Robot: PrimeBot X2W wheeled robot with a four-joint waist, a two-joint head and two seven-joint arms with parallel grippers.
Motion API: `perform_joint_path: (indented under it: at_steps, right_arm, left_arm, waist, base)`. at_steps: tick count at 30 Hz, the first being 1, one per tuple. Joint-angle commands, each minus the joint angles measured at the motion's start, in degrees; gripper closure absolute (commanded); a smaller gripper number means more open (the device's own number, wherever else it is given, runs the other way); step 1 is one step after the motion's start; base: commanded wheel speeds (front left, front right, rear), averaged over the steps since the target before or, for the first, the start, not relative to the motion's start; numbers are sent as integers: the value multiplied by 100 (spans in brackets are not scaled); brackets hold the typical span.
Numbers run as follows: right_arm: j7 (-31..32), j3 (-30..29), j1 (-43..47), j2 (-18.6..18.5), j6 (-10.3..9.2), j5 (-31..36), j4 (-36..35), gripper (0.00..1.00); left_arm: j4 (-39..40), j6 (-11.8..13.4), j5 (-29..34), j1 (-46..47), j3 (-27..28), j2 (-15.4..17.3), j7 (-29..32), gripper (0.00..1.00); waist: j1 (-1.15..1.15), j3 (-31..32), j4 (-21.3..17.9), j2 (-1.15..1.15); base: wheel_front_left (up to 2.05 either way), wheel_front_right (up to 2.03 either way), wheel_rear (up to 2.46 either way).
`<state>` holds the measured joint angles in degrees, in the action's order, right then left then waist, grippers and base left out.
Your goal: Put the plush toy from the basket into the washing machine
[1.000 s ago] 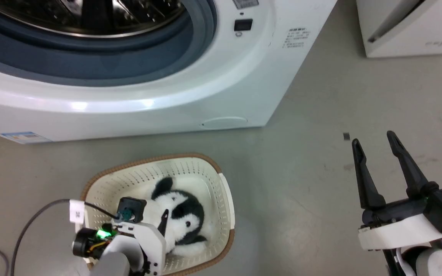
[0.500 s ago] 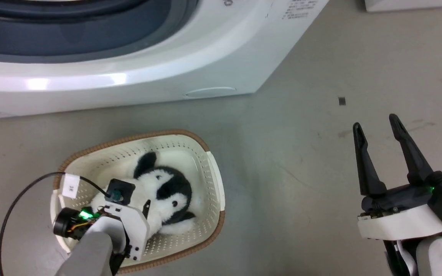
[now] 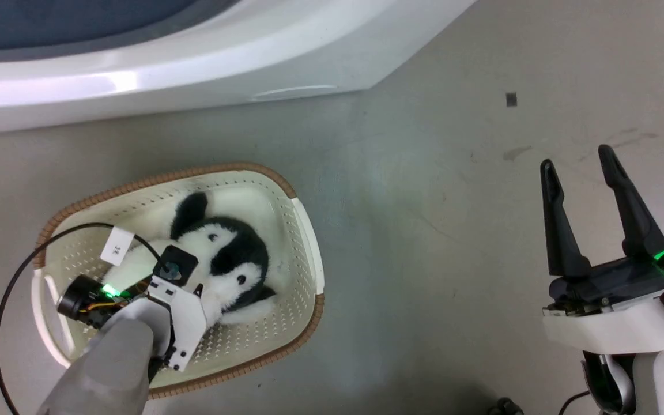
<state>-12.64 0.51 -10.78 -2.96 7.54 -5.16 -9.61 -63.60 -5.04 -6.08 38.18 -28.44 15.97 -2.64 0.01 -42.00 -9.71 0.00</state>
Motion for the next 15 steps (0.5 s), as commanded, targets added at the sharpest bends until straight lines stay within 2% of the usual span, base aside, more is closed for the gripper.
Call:
perform_joint_path:
  at_steps: [1,9,15]
  right_arm:
    - [-65,0,-135,7,-5,-45,-63,0]
    - [-172,-41,-294,8,-5,-64,-197,0]
    - [-236,-47,-394,8,-5,-113,-278,0]
  left_arm:
    - [-170,30,14,193,-92,62,-32,0]
    - [-712,232,53,692,-494,196,106,0]
    - [-1031,258,-37,905,-655,306,162,0]
  waist:
    - [-1,-150,-47,0]
    - [-1,-626,-144,0]
    - [-1,-872,-225,0]
  base:
    - [0,0,0]
    - [0,0,0]
    - [0,0,0]
